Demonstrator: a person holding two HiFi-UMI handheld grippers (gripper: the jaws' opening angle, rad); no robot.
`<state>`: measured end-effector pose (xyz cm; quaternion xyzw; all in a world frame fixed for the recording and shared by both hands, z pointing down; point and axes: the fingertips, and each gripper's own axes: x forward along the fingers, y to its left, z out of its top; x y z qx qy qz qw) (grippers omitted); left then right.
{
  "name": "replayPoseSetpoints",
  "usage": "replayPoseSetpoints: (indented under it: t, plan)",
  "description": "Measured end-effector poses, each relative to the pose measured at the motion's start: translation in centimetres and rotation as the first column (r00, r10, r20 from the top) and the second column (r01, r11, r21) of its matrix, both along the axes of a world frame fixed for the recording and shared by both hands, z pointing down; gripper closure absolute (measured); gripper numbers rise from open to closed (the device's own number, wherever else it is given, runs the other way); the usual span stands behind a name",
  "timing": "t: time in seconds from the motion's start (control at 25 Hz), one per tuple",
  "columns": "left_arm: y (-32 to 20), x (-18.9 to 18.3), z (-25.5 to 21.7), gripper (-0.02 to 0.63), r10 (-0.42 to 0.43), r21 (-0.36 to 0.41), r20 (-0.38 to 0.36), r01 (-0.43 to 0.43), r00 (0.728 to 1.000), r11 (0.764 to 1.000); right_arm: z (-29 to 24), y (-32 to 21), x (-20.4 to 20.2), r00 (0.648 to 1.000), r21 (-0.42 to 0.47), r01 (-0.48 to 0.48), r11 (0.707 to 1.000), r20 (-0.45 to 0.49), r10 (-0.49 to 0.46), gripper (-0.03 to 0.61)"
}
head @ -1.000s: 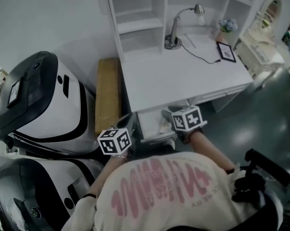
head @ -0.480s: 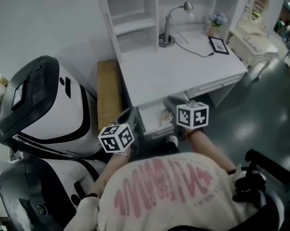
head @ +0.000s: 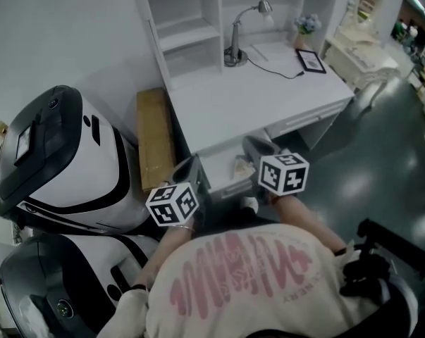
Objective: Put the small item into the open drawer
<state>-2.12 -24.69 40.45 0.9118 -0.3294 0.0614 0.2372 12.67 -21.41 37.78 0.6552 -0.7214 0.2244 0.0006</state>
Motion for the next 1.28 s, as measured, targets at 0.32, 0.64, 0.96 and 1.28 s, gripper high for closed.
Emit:
replayPoseSetpoints:
  t: [0.32, 0.64, 0.96, 1.28]
  plan:
    - [1.3, 0.6, 0.4, 0.583, 0.017, 0.0, -0.002, -0.017, 1.0, 1.0, 1.0, 1.7, 0.6, 0.999, -0.022, -0.036, 0.999, -0.009, 0.036, 0.559]
    - [1.8, 0.6, 0.9, 0.583, 0.018, -0.013, 0.003, -0.018, 1.0, 1.0, 2.0, 2.7, 1.2, 0.998, -0.048, -0.057, 0.997, 0.002, 0.057, 0.561]
    - [1.8, 0.5, 2.4, 0.583, 0.011, -0.041, 0.017, -0.011, 1.0, 0.999, 3.3, 3.1, 1.7, 0.998, -0.088, -0.059, 0.994, -0.011, 0.058, 0.561]
    - [1.9, 0.8, 2.5, 0.583, 0.016, -0.027, 0.032, -0.016, 0.999, 1.0, 3.8, 3.5, 2.0, 0.998, -0.101, -0.059, 0.993, -0.004, 0.059, 0.561]
